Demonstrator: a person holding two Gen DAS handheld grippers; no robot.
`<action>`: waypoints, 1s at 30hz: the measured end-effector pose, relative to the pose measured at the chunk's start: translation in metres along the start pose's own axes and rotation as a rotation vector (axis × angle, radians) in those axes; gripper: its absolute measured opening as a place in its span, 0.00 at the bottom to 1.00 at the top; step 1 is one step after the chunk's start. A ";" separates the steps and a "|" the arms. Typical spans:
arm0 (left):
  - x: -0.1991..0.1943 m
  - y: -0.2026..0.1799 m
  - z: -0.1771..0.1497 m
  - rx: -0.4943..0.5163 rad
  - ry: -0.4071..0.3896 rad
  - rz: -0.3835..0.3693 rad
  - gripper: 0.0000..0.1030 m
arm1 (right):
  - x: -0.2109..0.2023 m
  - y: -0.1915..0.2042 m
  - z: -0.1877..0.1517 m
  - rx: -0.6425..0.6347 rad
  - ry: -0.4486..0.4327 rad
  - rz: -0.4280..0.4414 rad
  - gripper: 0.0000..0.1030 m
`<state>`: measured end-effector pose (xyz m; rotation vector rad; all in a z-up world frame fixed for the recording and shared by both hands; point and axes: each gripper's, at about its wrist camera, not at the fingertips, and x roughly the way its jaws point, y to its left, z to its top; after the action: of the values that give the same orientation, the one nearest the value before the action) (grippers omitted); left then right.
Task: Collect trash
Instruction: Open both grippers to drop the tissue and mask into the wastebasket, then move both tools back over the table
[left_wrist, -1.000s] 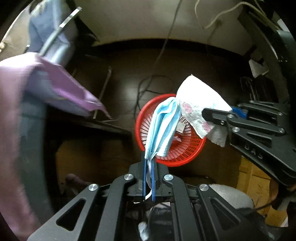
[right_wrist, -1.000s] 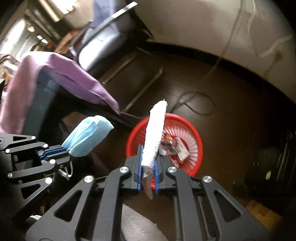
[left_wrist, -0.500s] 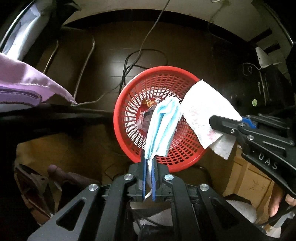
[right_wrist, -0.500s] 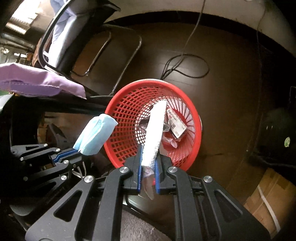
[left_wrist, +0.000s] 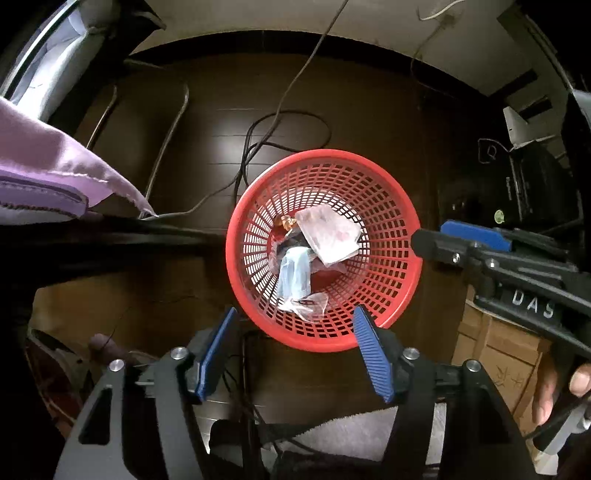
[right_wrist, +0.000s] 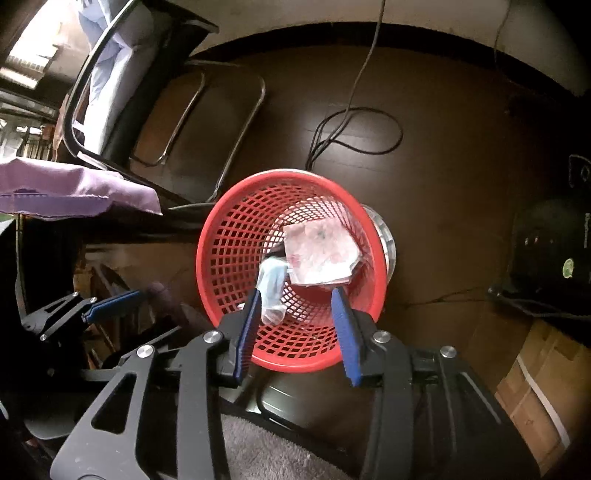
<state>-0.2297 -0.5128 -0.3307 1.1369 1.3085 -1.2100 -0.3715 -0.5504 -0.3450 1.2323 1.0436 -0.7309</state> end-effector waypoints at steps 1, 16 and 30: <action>-0.001 -0.001 -0.001 0.001 -0.001 -0.001 0.62 | -0.002 0.001 0.000 0.001 -0.004 0.000 0.40; -0.074 -0.018 -0.025 0.035 -0.144 0.079 0.71 | -0.076 0.025 0.009 -0.008 -0.179 -0.167 0.49; -0.264 0.050 -0.104 -0.189 -0.525 0.224 0.83 | -0.176 0.134 -0.001 -0.195 -0.419 -0.131 0.64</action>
<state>-0.1663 -0.4100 -0.0689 0.7377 0.8495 -1.0940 -0.3186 -0.5355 -0.1309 0.8033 0.8279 -0.9194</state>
